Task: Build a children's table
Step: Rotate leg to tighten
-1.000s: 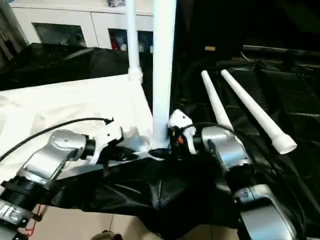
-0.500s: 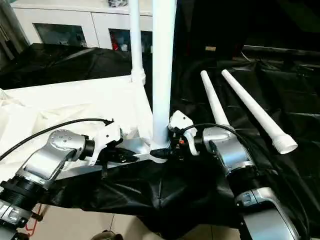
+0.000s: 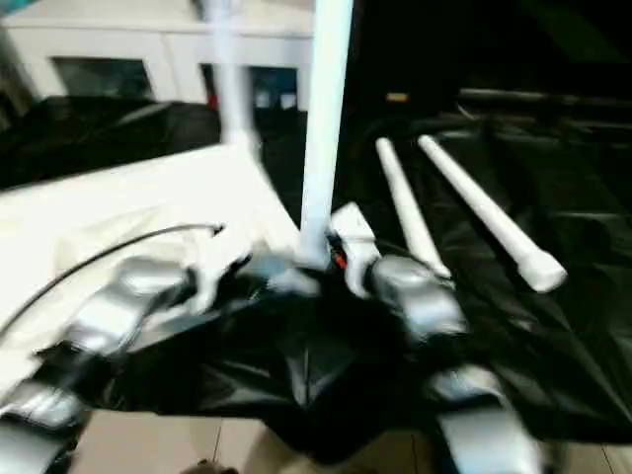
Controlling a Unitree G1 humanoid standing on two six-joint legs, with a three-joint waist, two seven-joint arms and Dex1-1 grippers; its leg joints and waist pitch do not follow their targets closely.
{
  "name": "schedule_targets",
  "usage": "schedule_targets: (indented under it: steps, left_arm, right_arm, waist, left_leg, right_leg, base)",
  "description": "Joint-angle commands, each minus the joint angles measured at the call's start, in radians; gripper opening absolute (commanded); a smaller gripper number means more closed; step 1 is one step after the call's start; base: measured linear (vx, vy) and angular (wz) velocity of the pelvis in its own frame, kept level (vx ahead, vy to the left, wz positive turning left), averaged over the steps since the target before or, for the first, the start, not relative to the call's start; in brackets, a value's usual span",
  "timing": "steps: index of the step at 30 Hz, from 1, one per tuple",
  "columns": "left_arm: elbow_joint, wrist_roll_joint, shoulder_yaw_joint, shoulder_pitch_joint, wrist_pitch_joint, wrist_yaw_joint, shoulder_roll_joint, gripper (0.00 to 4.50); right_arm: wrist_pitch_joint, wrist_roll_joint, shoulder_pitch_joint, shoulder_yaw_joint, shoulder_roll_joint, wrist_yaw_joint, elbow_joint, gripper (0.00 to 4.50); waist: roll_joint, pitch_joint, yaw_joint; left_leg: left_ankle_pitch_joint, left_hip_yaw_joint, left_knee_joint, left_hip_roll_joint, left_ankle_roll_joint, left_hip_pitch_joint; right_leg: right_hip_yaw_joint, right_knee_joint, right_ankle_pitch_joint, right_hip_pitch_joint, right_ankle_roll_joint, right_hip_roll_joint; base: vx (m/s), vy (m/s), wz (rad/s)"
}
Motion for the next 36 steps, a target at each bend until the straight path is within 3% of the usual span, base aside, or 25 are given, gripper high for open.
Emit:
schedule_targets:
  steps: [1, 4, 5, 7, 13, 15, 21, 23, 26, 30, 31, 36]
  left_arm:
    - [-0.001, -0.013, -0.006, -0.031, -0.015, 0.037, -0.055, 0.0]
    - [0.011, -0.008, -0.008, -0.036, -0.024, 0.06, -0.082, 0.0]
    - [0.015, -0.002, -0.014, -0.037, -0.033, 0.066, -0.099, 0.0]
    - [0.009, 0.002, -0.026, -0.031, -0.042, 0.05, -0.101, 0.0]
    - [-0.032, -0.017, -0.032, -0.009, -0.061, -0.002, -0.072, 0.0]
    - [-0.076, -0.037, -0.052, 0.018, -0.094, -0.092, -0.03, 0.0]
    - [-0.131, -0.049, -0.086, 0.06, -0.122, -0.239, 0.047, 0.0]
    - [-0.136, -0.05, -0.092, 0.064, -0.129, -0.262, 0.06, 0.0]
    - [-0.151, -0.068, -0.093, 0.072, -0.128, -0.33, 0.095, 0.0]
    - [-0.165, -0.085, -0.097, 0.077, -0.138, -0.402, 0.135, 0.0]
    - [-0.167, -0.086, -0.099, 0.078, -0.142, -0.418, 0.144, 0.0]
    - [-0.168, -0.085, -0.104, 0.08, -0.148, -0.451, 0.164, 0.0]
  right_arm:
    - [0.009, -0.024, -0.007, -0.005, 0.036, -0.105, 0.082, 2.76]
    - [-0.022, -0.03, -0.023, -0.008, 0.061, -0.143, 0.108, 2.76]
    - [-0.043, -0.026, -0.035, -0.013, 0.079, -0.146, 0.126, 3.11]
    - [-0.045, 0.001, -0.044, -0.025, 0.09, -0.091, 0.125, 3.46]
    - [-0.059, 0.009, -0.041, -0.014, 0.057, -0.013, 0.102, 3.87]
    - [-0.065, 0.01, -0.022, 0.015, 0.012, 0.107, 0.054, 4.0]
    - [-0.07, 0.009, 0.038, 0.083, -0.098, 0.372, -0.075, 4.0]
    - [-0.067, 0.013, 0.049, 0.095, -0.118, 0.415, -0.099, 4.0]
    - [-0.047, 0.024, 0.084, 0.138, -0.197, 0.562, -0.172, 4.0]
    - [-0.017, 0.044, 0.107, 0.155, -0.251, 0.667, -0.236, 4.0]
    - [-0.017, 0.045, 0.111, 0.158, -0.257, 0.678, -0.247, 3.62]
    - [-0.017, 0.034, 0.123, 0.168, -0.26, 0.682, -0.265, 3.34]
  waist:
    - [0.005, -0.07, -0.001]
    - [0.006, -0.073, 0.001]
    - [0.001, -0.075, 0.0]
    - [0.003, -0.074, 0.002]
    - [0.003, -0.076, 0.006]
    - [0.003, -0.075, 0.008]
    - [0.006, -0.075, 0.015]
    - [0.007, -0.072, 0.017]
    - [0.007, -0.071, 0.022]
    - [0.007, -0.072, 0.029]
    - [0.007, -0.073, 0.032]
    - [0.007, -0.072, 0.031]
  left_leg:
    - [-0.217, -0.019, -0.072, 0.045, -0.008, 0.016]
    - [-0.181, -0.017, -0.069, 0.044, 0.009, 0.014]
    - [-0.17, -0.015, -0.068, 0.044, 0.017, 0.012]
    - [-0.176, -0.016, -0.068, 0.044, 0.027, 0.012]
    - [-0.155, -0.014, -0.066, 0.047, 0.051, 0.01]
    - [-0.149, -0.015, -0.066, 0.048, 0.059, 0.009]
    - [-0.149, -0.013, -0.064, 0.052, 0.082, 0.008]
    - [-0.165, -0.011, -0.065, 0.053, 0.077, 0.011]
    - [-0.184, -0.012, -0.067, 0.052, 0.065, 0.012]
    - [-0.176, -0.012, -0.066, 0.053, 0.069, 0.011]
    - [-0.171, -0.012, -0.065, 0.053, 0.069, 0.013]
    - [-0.17, -0.013, -0.067, 0.053, 0.059, 0.012]
  right_leg:
    - [0.045, -0.087, -0.202, 0.047, -0.227, -0.081]
    - [0.044, -0.082, -0.134, 0.048, -0.236, -0.08]
    - [0.044, -0.08, -0.113, 0.05, -0.241, -0.08]
    - [0.043, -0.081, -0.12, 0.052, -0.245, -0.082]
    - [0.043, -0.077, -0.083, 0.052, -0.254, -0.082]
    - [0.042, -0.076, -0.075, 0.054, -0.26, -0.084]
    - [0.04, -0.074, -0.062, 0.055, -0.259, -0.08]
    - [0.041, -0.077, -0.094, 0.049, -0.261, -0.08]
    - [0.04, -0.081, -0.133, 0.051, -0.252, -0.078]
    - [0.042, -0.079, -0.127, 0.048, -0.25, -0.079]
    - [0.042, -0.079, -0.123, 0.048, -0.25, -0.079]
    - [0.041, -0.078, -0.125, 0.048, -0.252, -0.078]
  base:
    - [0.0, 0.0, 0.0]
    - [0.0, 0.0, 0.0]
    - [0.0, 0.0, 0.0]
    - [0.0, 0.0, 0.0]
    - [0.0, 0.0, 0.0]
    - [0.0, 0.0, 0.0]
    - [0.0, 0.0, 0.0]
    - [0.0, 0.0, 0.0]
    - [0.0, 0.0, 0.0]
    - [0.0, 0.0, 0.0]
    - [0.0, 0.0, 0.0]
    - [0.0, 0.0, 0.0]
